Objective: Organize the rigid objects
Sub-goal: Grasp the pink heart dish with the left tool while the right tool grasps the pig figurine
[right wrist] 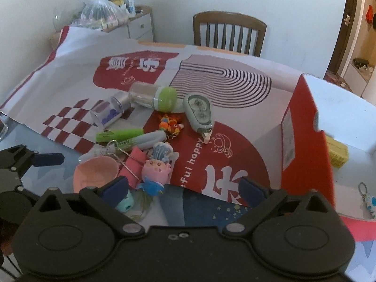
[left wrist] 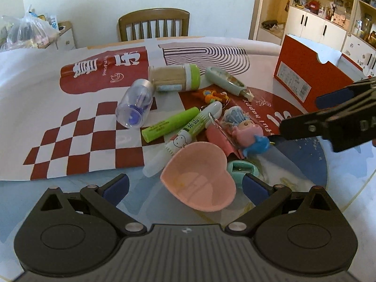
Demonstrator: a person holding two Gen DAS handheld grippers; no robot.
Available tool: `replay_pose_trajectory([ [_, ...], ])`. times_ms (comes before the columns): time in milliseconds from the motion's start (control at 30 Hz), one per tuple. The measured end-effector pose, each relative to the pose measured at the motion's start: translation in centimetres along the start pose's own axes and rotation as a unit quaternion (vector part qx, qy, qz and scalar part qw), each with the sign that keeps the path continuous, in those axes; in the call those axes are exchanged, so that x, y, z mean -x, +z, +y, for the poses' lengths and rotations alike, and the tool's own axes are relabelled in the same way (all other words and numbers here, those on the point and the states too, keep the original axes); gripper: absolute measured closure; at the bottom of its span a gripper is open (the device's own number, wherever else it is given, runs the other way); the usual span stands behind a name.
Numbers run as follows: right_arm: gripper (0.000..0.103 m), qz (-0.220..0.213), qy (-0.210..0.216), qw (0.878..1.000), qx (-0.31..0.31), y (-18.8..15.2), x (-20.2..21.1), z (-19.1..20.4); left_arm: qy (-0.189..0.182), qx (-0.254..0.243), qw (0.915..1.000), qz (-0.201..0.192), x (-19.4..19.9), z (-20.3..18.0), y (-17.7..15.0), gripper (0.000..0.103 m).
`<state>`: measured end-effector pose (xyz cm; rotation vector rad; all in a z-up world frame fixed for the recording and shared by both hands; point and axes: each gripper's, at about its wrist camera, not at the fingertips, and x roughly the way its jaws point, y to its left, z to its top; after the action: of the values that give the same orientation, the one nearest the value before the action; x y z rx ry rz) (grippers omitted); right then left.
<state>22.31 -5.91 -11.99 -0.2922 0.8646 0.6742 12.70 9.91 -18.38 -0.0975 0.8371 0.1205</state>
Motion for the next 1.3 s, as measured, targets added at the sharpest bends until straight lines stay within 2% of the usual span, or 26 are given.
replay_pose_trajectory([
  [267, 0.016, 0.025, 0.005, 1.000, 0.011, 0.3, -2.3, 0.9, 0.000, 0.004, 1.0000, 0.006, -1.0, 0.1, -0.4, 0.001],
  [600, 0.031, 0.046, 0.009, 0.999, 0.008, 1.1, -4.8, 1.6, 0.000, -0.011, 0.9998, -0.015, -0.8, -0.4, -0.4, 0.005],
  [700, 0.035, 0.053, 0.010, 0.999, 0.008, 1.2, -5.5, 1.7, -0.009, -0.007, 0.9999, -0.013, -0.9, -0.3, -0.4, 0.021],
  [733, 0.035, 0.054, 0.010, 0.998, 0.008, 1.2, -5.6, 1.7, -0.006, -0.008, 0.9999, -0.008, -1.0, -0.4, -0.4, 0.033],
  [767, 0.035, 0.055, 0.009, 0.998, 0.010, 1.2, -5.8, 1.8, -0.001, -0.010, 0.9999, -0.004, -1.1, -0.4, -0.5, 0.038],
  [967, 0.038, 0.054, 0.011, 0.998, 0.016, 1.3, -6.0, 2.0, 0.007, -0.009, 0.9999, -0.003, -1.2, -0.4, -0.2, 0.038],
  [1133, 0.064, 0.047, 0.010, 0.999, 0.025, 1.3, -5.6, 2.4, 0.009, -0.003, 1.0000, 0.000, -1.3, -0.4, -0.1, 0.039],
  [1200, 0.070, 0.044, 0.014, 0.999, 0.024, 1.3, -5.3, 2.4, 0.012, 0.003, 0.9999, 0.002, -1.3, -0.3, 0.0, 0.039],
  [1300, 0.070, 0.040, 0.015, 0.999, 0.021, 1.3, -4.6, 2.5, 0.011, 0.012, 0.9999, 0.004, -1.2, 0.0, 0.0, 0.039],
])
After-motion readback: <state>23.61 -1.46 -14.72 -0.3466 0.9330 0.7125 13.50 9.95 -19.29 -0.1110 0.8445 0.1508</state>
